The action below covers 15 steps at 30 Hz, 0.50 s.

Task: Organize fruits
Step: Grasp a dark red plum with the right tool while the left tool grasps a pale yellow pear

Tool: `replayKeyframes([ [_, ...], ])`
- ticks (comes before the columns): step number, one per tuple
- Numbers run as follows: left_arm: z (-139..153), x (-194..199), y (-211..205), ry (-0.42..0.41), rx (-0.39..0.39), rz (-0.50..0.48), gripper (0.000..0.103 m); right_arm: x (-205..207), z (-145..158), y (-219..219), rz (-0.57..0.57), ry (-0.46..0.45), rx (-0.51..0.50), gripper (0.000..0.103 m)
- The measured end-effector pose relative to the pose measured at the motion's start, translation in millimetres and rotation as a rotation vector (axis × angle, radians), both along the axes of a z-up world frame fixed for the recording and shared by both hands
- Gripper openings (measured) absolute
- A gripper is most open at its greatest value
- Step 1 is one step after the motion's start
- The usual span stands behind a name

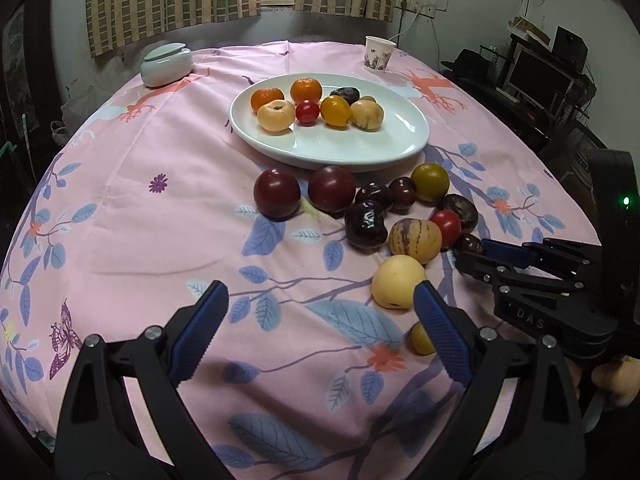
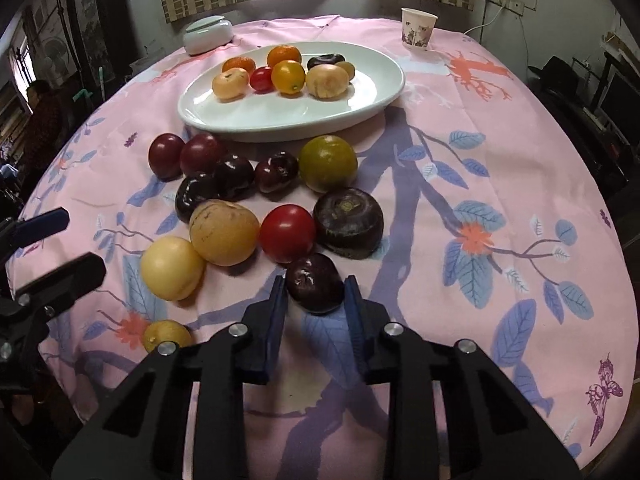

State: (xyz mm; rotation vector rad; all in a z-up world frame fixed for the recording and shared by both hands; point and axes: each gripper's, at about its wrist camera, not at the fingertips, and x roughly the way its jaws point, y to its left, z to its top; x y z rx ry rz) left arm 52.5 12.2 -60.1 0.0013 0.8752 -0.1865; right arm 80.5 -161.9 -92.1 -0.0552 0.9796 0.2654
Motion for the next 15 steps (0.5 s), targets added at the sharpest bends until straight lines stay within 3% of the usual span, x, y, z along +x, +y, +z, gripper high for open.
replayKeyframes([
  [9,-21,13,-38,0.044,0.027,-0.064,0.091,-22,22,-27,-0.034,-0.040,0.054,0.029],
  [11,-29,19,-43,0.077,0.017,-0.076,0.071,-25,22,-34,-0.043,-0.040,0.068,0.029],
  [15,-36,26,-48,0.089,-0.003,-0.080,0.048,-27,19,-41,-0.051,-0.027,0.085,0.029],
])
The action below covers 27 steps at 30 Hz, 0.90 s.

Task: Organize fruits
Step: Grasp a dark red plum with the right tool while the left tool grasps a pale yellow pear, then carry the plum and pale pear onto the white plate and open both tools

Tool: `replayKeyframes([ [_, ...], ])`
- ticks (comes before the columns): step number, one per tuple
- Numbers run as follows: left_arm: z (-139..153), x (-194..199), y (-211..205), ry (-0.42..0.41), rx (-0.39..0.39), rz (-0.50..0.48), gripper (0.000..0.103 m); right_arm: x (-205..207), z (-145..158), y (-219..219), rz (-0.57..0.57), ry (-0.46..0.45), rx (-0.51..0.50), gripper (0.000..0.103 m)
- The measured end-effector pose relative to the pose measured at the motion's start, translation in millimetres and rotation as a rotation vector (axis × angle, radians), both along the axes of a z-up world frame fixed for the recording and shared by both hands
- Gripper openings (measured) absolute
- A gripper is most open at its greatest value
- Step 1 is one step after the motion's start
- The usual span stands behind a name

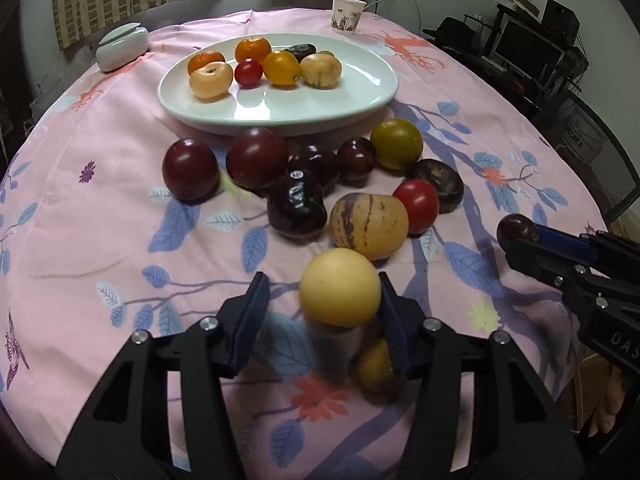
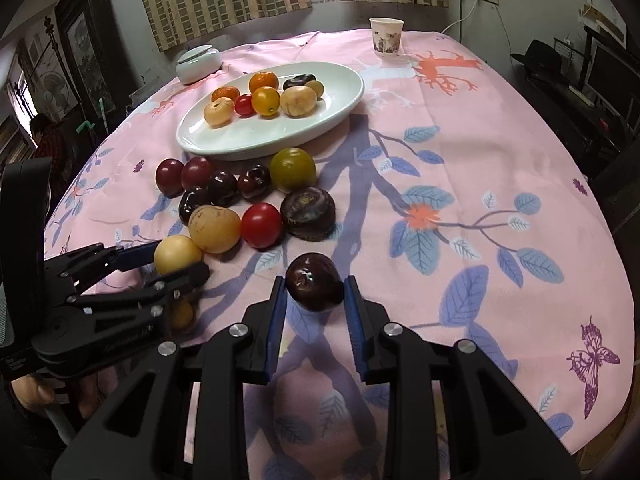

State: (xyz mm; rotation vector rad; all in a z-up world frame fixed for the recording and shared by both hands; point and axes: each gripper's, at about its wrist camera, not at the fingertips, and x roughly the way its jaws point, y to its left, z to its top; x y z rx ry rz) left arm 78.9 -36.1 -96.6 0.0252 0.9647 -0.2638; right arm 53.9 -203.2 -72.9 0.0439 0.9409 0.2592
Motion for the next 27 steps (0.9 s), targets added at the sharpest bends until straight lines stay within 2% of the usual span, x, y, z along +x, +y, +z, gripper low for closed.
replayKeyframes([
  [1,2,-1,-1,0.004,-0.022,-0.009,0.037,0,0,-1,0.001,0.002,0.003,0.029],
  [8,18,-15,1,-0.022,-0.030,-0.013,0.037,-4,4,8,0.029,-0.007,0.026,0.029],
  [19,32,-25,18,-0.047,-0.053,0.001,0.037,-9,12,27,0.053,-0.023,0.009,0.029],
  [27,56,-9,31,-0.088,-0.047,0.015,0.037,10,25,34,0.083,-0.042,0.014,0.029],
])
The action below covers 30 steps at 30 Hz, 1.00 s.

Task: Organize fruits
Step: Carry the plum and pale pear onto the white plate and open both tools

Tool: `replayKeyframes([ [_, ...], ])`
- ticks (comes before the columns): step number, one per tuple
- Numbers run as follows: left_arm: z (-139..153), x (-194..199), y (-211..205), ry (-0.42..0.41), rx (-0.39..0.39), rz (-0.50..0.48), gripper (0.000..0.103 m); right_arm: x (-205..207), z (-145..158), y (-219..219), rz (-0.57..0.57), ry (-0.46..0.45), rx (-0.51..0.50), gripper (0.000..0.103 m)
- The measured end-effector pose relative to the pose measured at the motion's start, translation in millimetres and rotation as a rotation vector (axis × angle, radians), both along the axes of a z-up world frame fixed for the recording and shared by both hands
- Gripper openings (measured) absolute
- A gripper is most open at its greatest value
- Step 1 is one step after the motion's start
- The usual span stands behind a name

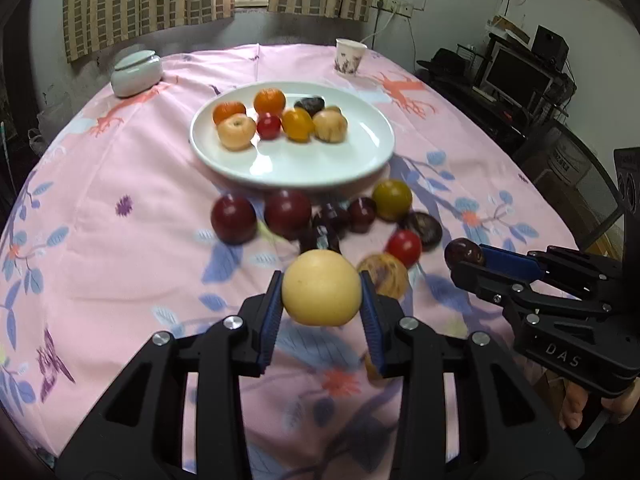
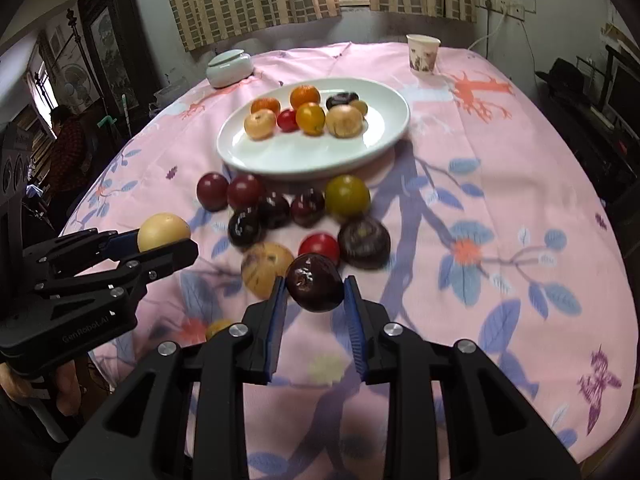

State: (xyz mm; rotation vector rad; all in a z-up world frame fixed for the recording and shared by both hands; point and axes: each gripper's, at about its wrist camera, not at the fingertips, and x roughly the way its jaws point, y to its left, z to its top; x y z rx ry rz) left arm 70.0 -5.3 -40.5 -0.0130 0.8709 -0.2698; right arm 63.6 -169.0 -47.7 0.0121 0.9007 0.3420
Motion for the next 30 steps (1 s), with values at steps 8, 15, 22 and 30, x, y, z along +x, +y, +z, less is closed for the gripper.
replayKeyframes([
  [8,27,78,12,-0.006,0.029,0.033,0.037,67,32,17,0.062,-0.049,-0.013,0.029],
  [15,24,152,1,0.014,0.064,0.045,0.037,149,29,16,0.007,-0.022,-0.052,0.029],
  [22,5,202,-12,0.051,0.098,0.051,0.037,205,4,10,-0.046,0.038,-0.062,0.029],
  [30,-1,222,-13,0.058,0.110,0.057,0.038,224,-10,9,-0.065,0.052,-0.066,0.030],
])
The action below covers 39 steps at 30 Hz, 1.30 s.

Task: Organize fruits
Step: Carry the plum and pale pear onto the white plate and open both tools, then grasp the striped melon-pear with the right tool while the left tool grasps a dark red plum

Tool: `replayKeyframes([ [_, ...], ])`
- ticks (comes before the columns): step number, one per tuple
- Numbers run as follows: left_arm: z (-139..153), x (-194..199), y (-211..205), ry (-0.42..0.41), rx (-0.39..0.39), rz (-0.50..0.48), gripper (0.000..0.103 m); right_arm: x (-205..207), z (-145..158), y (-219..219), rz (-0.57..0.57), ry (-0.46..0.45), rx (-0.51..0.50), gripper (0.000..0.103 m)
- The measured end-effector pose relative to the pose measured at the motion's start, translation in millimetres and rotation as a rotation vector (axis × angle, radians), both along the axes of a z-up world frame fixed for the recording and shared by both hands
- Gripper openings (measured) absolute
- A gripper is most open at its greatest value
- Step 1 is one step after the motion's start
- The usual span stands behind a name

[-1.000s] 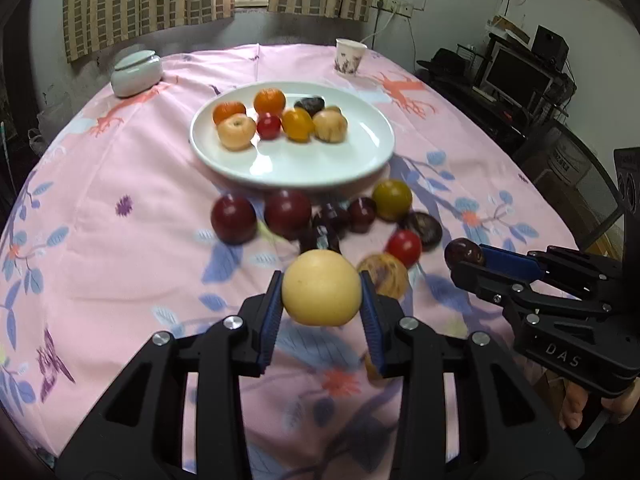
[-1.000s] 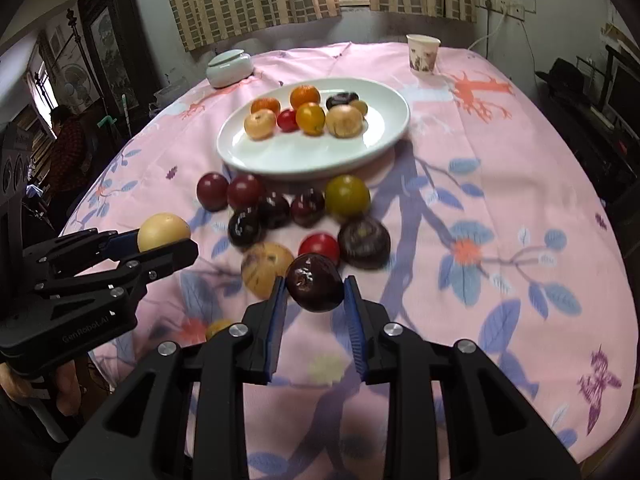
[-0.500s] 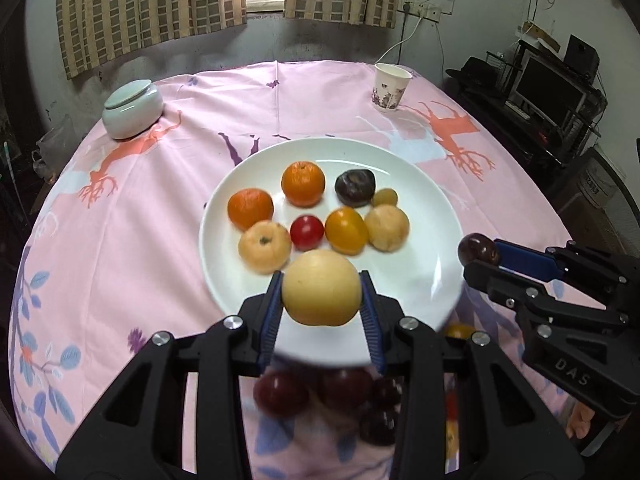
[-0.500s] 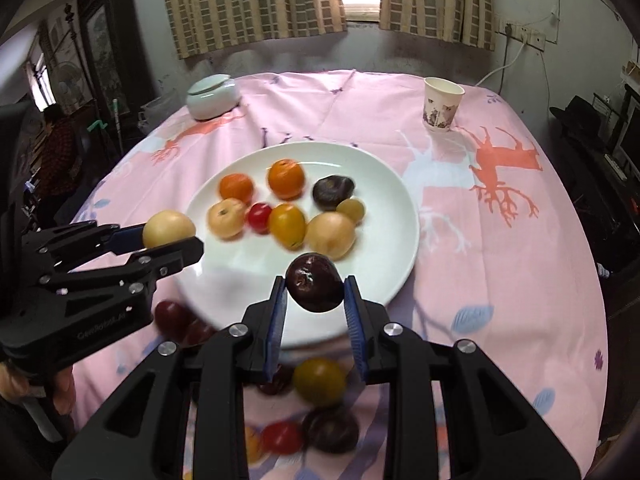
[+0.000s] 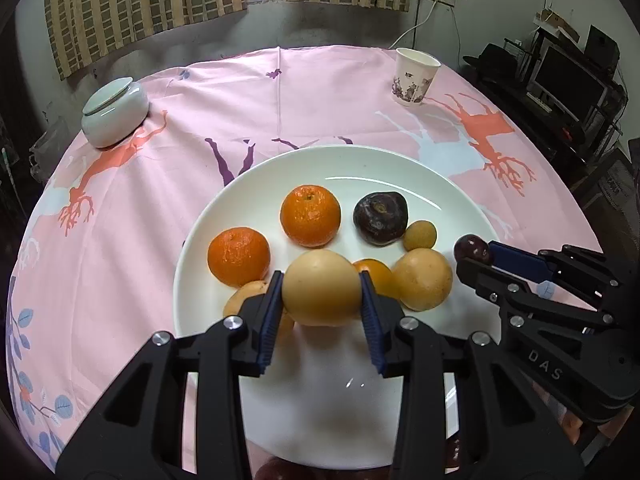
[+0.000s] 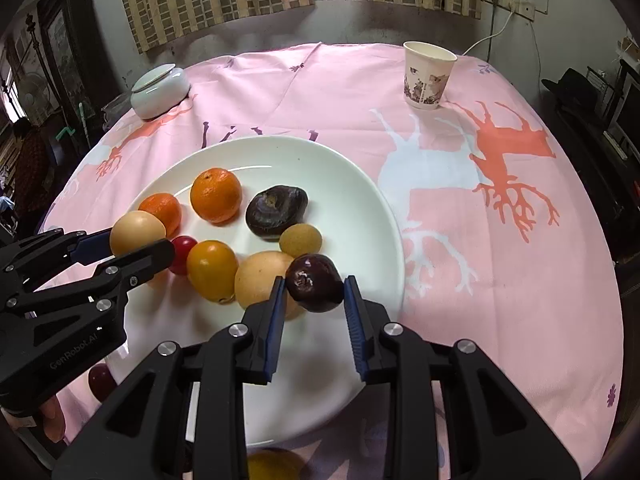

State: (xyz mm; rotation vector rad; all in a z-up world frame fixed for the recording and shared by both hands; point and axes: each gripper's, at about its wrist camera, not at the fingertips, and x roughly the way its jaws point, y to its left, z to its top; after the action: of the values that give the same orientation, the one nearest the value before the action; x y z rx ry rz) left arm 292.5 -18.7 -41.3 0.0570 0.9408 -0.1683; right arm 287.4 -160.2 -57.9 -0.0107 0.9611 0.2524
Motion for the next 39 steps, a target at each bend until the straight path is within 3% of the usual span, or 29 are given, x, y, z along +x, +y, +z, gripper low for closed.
replayKeyframes([
  [2,1,2,-1,-0.004,0.008,-0.001,0.040,2,0,0,-0.004,-0.009,-0.001,0.032],
  [3,3,1,-1,-0.013,0.009,0.000,0.044,3,1,0,-0.007,-0.010,-0.006,0.043],
  [4,7,0,0,-0.026,0.009,0.002,0.060,2,3,1,-0.009,-0.016,-0.009,0.054],
  [5,12,-3,1,-0.047,0.008,0.006,0.068,0,6,0,-0.012,-0.029,-0.010,0.056],
  [9,37,-24,12,-0.101,-0.004,0.019,0.072,-16,24,0,0.001,-0.058,-0.027,0.060],
  [14,63,-80,26,-0.171,-0.022,0.032,0.094,-63,47,-2,0.035,-0.083,-0.040,0.061],
  [20,59,-157,41,-0.174,-0.072,0.027,0.095,-146,48,-8,0.072,-0.089,-0.040,0.064],
  [27,29,-221,53,-0.139,-0.081,0.071,0.095,-221,29,-13,0.064,-0.058,0.008,0.064],
  [39,11,-254,61,-0.115,-0.082,0.087,0.095,-253,10,19,0.141,-0.027,0.010,0.064],
])
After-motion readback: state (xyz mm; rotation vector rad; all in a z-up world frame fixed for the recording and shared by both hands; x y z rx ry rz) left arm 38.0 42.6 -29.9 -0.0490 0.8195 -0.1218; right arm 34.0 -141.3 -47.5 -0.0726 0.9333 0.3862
